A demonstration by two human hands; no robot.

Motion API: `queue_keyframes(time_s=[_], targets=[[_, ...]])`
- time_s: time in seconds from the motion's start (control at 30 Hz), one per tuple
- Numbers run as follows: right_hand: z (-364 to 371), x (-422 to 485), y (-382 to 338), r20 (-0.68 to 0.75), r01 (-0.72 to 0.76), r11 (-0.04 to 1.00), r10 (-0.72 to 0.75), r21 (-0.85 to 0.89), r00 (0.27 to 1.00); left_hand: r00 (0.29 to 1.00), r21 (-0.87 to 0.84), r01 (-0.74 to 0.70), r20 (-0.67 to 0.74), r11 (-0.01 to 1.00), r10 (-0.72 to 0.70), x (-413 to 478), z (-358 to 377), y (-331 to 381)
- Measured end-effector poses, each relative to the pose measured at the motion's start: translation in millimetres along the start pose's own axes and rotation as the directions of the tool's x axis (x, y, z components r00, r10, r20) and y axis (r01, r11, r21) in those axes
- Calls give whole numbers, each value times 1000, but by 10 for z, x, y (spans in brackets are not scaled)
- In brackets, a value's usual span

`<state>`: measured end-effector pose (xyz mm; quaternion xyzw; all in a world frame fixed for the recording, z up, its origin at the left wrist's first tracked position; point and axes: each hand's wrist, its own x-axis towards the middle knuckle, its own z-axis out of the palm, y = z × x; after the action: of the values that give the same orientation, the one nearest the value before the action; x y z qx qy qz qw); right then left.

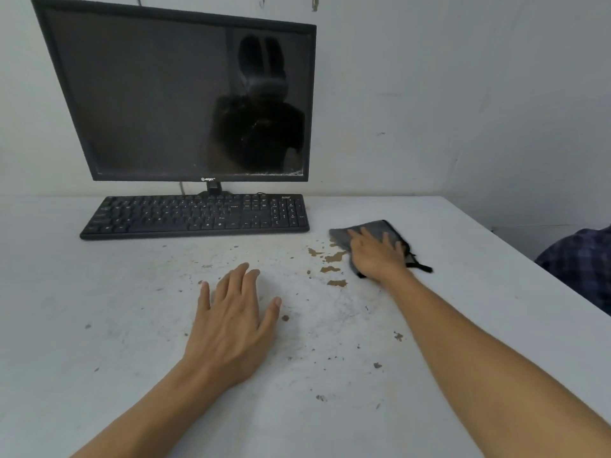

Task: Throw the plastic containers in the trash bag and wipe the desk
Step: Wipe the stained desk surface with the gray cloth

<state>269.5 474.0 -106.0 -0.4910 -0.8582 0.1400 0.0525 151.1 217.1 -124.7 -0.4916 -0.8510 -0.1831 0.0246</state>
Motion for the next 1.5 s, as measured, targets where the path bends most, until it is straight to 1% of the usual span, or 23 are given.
queue_keyframes(time_s=[0.07, 0.13, 0.2, 0.3, 0.37, 0.4, 0.47, 0.5, 0.57, 0.63, 0.7, 0.73, 0.8, 0.9, 0.97, 1.07, 1.17, 1.23, 1.27, 1.37, 1.43, 1.47, 1.5], targets=[[105, -59, -347, 36, 136, 990, -135, -34, 990, 1000, -16, 1, -6, 1000, -1, -16, -5, 8], [229, -258, -645, 76, 272, 960, -267, -65, 961, 1000, -35, 1, -23, 999, -2, -26, -13, 14], [299, -535, -830, 88, 382, 924, -379, -27, 921, 999, -51, 6, -45, 999, -8, -21, -16, 8], [299, -1061, -791, 127, 525, 851, -521, 0, 844, 997, -119, 46, -63, 992, -54, -51, -39, -24], [245, -1326, -556, 148, 564, 826, -558, 0, 817, 994, -209, 84, -55, 974, -97, -48, -73, -58], [201, -1407, -425, 152, 565, 825, -556, -16, 817, 993, -236, 89, -57, 968, -105, -45, -100, -104], [107, -1396, -176, 152, 526, 849, -513, -57, 845, 994, -215, 76, -63, 974, -91, -34, -171, -279], [66, -1317, -78, 146, 487, 871, -473, -73, 869, 995, -178, 71, -61, 981, -83, -39, -211, -402], [34, -1096, -10, 111, 362, 928, -351, -89, 930, 995, -104, 82, -39, 991, -86, -86, -285, -662], [100, -857, -180, 60, 218, 972, -213, -87, 975, 992, -70, 128, 0, 989, -128, -155, -324, -836], [225, -682, -524, 46, 135, 988, -132, -79, 990, 989, -89, 148, 16, 985, -147, -170, -313, -868], [287, -640, -738, 56, 133, 988, -129, -74, 990, 991, -97, 136, 17, 986, -135, -162, -300, -858], [408, -646, -1156, 71, 189, 978, -183, -87, 981, 992, -121, 128, 23, 984, -126, -158, -280, -839], [552, -823, -1614, 75, 328, 940, -322, -90, 944, 991, -184, 136, 6, 974, -137, -151, -278, -863], [610, -1063, -1757, 112, 434, 898, -425, -74, 898, 993, -205, 118, 6, 972, -119, -143, -271, -886], [576, -1468, -1647, 158, 581, 813, -571, -28, 806, 995, -262, 92, 1, 961, -95, -177, -285, -879], [424, -1736, -1228, 201, 628, 778, -614, -8, 763, 998, -319, 65, -1, 946, -69, -210, -319, -884], [321, -1807, -911, 223, 621, 783, -600, -31, 768, 996, -346, 80, -2, 935, -86, -222, -330, -877], [273, -1806, -765, 229, 604, 796, -580, -46, 782, 996, -359, 85, 0, 930, -92, -229, -330, -874], [158, -1683, -394, 194, 505, 859, -483, -85, 854, 993, -436, 115, 20, 893, -118, -239, -343, -911], [133, -1498, -298, 149, 411, 909, -398, -69, 905, 989, -490, 135, 17, 861, -145, -222, -369, -935], [143, -1384, -310, 123, 361, 931, -352, -57, 928, 988, -459, 137, 6, 878, -152, -218, -371, -917], [175, -1260, -370, 94, 313, 948, -307, -55, 947, 987, -386, 143, -15, 912, -161, -218, -359, -884]])
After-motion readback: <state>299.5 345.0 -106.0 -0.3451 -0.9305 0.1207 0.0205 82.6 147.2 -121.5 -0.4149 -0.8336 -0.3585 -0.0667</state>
